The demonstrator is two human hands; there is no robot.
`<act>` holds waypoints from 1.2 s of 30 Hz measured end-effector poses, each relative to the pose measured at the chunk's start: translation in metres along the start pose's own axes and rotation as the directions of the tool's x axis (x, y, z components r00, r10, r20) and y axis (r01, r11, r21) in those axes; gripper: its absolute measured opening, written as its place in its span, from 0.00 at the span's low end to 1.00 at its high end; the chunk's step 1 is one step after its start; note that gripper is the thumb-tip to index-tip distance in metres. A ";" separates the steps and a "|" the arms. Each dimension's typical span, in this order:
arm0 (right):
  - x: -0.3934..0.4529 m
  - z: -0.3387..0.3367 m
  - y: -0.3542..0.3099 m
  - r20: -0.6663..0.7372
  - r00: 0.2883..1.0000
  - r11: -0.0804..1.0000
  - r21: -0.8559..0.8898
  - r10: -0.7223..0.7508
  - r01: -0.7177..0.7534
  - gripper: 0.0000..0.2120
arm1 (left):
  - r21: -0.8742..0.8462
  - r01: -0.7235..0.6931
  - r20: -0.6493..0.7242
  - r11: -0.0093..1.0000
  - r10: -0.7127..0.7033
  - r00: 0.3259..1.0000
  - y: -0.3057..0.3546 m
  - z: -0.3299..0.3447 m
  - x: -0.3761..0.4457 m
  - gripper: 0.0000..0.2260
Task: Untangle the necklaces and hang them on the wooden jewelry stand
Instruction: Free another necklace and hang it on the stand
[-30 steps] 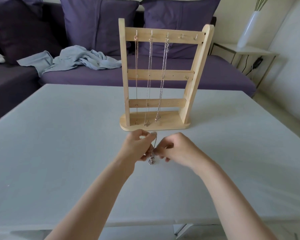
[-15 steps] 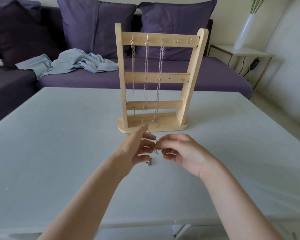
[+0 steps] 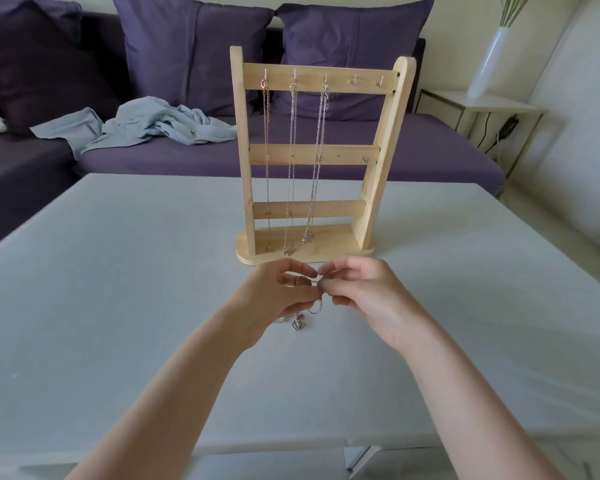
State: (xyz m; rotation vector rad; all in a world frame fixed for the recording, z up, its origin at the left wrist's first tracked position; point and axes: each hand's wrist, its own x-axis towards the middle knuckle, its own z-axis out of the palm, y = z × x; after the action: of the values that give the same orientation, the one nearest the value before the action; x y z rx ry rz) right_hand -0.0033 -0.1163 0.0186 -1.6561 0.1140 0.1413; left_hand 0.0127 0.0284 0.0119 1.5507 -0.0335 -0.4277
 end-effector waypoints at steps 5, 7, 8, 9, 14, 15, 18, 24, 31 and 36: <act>0.000 -0.002 -0.001 0.068 0.992 0.991 -0.092 0.104 -0.098 0.08 | -0.034 0.005 -0.003 0.999 -0.005 1.000 0.001 -0.001 -0.001 0.10; -0.001 -0.001 -0.003 0.121 0.985 0.992 -0.059 0.121 -0.114 0.08 | -0.078 -0.006 -0.017 0.997 0.005 1.000 0.002 -0.003 0.001 0.11; -0.002 -0.001 -0.004 0.149 0.981 0.992 -0.020 0.126 -0.125 0.08 | -0.074 -0.017 -0.021 0.997 0.016 1.000 0.002 -0.003 0.002 0.10; -0.002 0.000 -0.004 0.165 0.978 0.991 0.023 0.130 -0.135 0.09 | -0.037 -0.035 -0.023 0.999 0.034 0.999 0.000 -0.002 0.003 0.10; 0.002 0.000 -0.005 0.073 0.996 0.987 0.150 0.044 -0.055 0.09 | 0.567 -0.174 0.014 0.805 0.202 0.979 -0.017 0.014 0.005 0.10; 0.002 -0.001 -0.006 0.067 0.998 0.976 0.217 0.016 -0.030 0.09 | 0.564 -0.177 0.012 0.807 0.206 0.979 -0.020 0.016 0.005 0.09; 0.002 -0.006 -0.010 0.042 0.999 0.869 0.494 0.018 -0.036 0.09 | 0.213 -0.103 -0.076 0.972 0.121 0.990 -0.009 0.012 0.004 0.09; 0.001 -0.006 -0.004 0.054 0.996 0.997 0.036 0.072 -0.074 0.05 | -0.189 -0.040 -0.168 0.981 0.008 0.986 0.000 -0.002 0.003 0.09; -0.003 0.002 0.001 0.104 0.990 0.943 -0.327 0.094 -0.055 0.05 | 0.080 -0.055 -0.213 0.995 0.071 0.974 -0.003 0.004 0.004 0.06; 0.000 -0.004 -0.003 -0.104 0.994 0.992 -0.122 0.021 -0.034 0.04 | -0.209 0.015 -0.161 0.978 -0.050 0.986 0.003 -0.004 0.004 0.07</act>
State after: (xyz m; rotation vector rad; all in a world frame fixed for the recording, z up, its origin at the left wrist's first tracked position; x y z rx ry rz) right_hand -0.0028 -0.1205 0.0216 -1.7858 0.2098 0.0849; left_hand 0.0182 0.0313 0.0142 1.3777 0.1611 -0.3161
